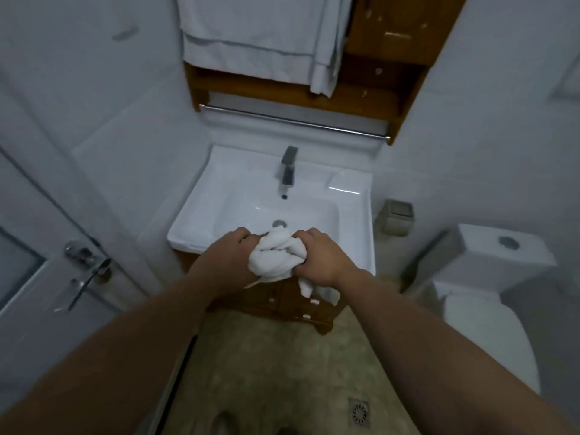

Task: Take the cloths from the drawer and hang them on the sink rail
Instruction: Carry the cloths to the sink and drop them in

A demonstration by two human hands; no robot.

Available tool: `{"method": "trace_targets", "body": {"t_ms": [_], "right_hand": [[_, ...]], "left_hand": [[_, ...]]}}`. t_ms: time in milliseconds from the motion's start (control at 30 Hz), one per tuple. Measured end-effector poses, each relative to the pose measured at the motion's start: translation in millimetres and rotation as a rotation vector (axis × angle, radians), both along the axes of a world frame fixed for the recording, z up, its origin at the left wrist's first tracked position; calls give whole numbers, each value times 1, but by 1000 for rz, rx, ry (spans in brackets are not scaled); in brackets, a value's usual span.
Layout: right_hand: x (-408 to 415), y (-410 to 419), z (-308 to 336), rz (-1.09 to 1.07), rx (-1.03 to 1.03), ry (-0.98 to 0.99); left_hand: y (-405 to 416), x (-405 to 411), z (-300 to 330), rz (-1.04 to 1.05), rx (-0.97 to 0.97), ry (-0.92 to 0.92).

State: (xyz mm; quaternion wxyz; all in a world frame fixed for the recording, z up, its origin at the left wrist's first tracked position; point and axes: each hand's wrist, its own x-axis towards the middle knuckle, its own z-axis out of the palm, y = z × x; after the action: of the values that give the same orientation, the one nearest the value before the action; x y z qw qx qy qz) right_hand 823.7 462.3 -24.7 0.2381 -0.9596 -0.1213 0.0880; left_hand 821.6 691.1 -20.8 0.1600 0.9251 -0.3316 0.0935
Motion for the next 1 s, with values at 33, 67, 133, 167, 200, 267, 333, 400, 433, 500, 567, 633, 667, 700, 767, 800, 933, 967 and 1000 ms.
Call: {"method": "trace_targets", "body": {"t_ms": [33,67,133,167,200,267,333,400,433,500,567,633,667,700,767,800,933,967,1000], "right_hand": [[3,-1,3,-27,-5,-1],[5,-1,6,-50,-6,-9],[11,1,10,-117,-3,-28],[12,1,11,-142,-6,-31],[13,0,12,-160,-18,-31],[18,-5,12,-191,-49,-5],[29,-11,11,-224,-60,12],[46,-18,11,-254,-64,10],[55,-22,11,-269,-63,10],[76,-33,11,-296,-40,16],[101,-43,8,-298,-25,21],[130,-53,-2,-281,-9,26],[145,-58,-9,-273,6,30],[161,-63,-17,-264,22,37],[192,-72,-35,-264,47,68],[205,-75,-43,-261,47,90],[238,-83,-75,-235,-32,231],[245,-84,-82,-231,-52,261],[251,-87,-89,-229,-63,288]], "left_hand": [[-2,10,5,-32,6,-20],[-4,15,9,-49,24,-18],[-4,32,12,-69,30,11],[-3,41,10,-85,35,23],[-3,48,9,-116,57,24],[-9,65,7,-207,143,23],[-17,85,11,-232,158,41],[-27,105,14,-188,109,111],[-32,116,12,-171,97,137],[-43,140,8,-192,103,113],[-54,163,7,-224,113,78],[-65,187,6,-216,132,53],[-70,200,4,-194,137,47],[-74,213,1,-151,139,106],[-84,237,-13,-11,119,255],[-87,247,-23,41,166,340],[-94,277,-57,105,543,405],[-93,283,-65,133,582,435],[-91,290,-73,170,598,486]]}}
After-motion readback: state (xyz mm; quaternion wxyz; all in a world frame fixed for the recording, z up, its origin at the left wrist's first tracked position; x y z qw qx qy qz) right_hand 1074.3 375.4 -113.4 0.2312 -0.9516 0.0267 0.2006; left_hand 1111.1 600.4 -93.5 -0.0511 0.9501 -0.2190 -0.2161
